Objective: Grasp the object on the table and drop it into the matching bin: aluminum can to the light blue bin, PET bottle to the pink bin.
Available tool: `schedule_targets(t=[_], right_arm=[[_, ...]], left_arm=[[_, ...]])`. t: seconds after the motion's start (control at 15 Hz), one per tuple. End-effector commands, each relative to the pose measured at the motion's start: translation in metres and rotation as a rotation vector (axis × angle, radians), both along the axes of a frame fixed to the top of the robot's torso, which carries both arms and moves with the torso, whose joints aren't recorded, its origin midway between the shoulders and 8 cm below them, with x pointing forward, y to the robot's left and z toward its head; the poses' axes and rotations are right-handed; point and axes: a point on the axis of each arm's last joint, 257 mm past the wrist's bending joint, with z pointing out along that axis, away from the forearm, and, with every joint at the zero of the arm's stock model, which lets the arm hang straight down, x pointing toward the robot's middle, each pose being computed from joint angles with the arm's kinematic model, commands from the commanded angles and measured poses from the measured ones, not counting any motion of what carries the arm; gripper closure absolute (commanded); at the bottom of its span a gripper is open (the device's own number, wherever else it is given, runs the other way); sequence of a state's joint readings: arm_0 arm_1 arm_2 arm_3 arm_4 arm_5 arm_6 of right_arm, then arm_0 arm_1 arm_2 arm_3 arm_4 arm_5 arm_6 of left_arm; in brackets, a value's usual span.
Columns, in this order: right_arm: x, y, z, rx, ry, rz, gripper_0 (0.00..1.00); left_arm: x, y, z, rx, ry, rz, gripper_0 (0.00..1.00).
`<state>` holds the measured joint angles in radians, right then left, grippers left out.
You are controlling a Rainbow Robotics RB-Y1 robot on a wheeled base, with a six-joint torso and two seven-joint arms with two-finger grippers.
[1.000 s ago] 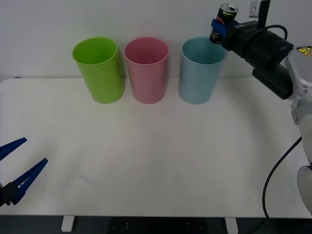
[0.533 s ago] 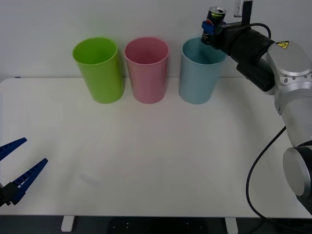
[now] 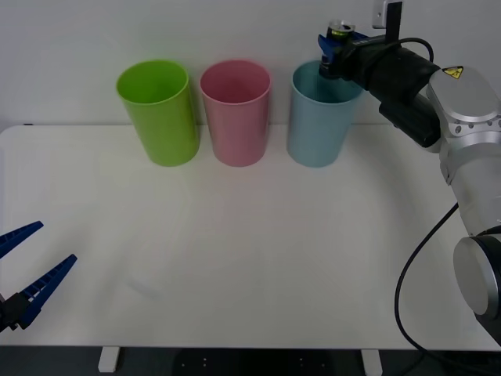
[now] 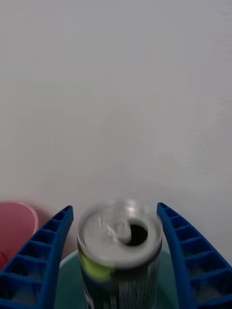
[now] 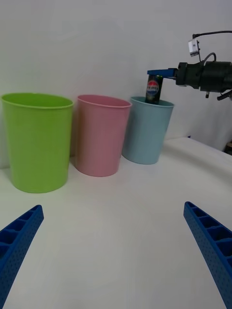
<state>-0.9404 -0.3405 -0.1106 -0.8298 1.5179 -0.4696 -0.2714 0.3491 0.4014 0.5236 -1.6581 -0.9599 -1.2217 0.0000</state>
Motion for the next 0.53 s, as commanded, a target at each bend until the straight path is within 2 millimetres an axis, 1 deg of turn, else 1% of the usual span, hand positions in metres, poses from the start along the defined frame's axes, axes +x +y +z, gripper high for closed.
schedule_targets(t=[0.07,0.33,0.53], right_arm=[[-0.0012,0.0014,-0.0003,-0.004,-0.004,0.008,0.0],[-0.0014,-0.0001,0.0022,-0.003,-0.012,0.007,0.0],[-0.0089,-0.0037,-0.0025,0.002,-0.019,0.02,0.0]], left_arm=[[0.0,0.0,0.0,0.0,0.0,0.0,0.0],[0.0,0.0,0.0,0.0,0.0,0.0,0.0],[0.0,0.0,0.0,0.0,0.0,0.0,0.0]])
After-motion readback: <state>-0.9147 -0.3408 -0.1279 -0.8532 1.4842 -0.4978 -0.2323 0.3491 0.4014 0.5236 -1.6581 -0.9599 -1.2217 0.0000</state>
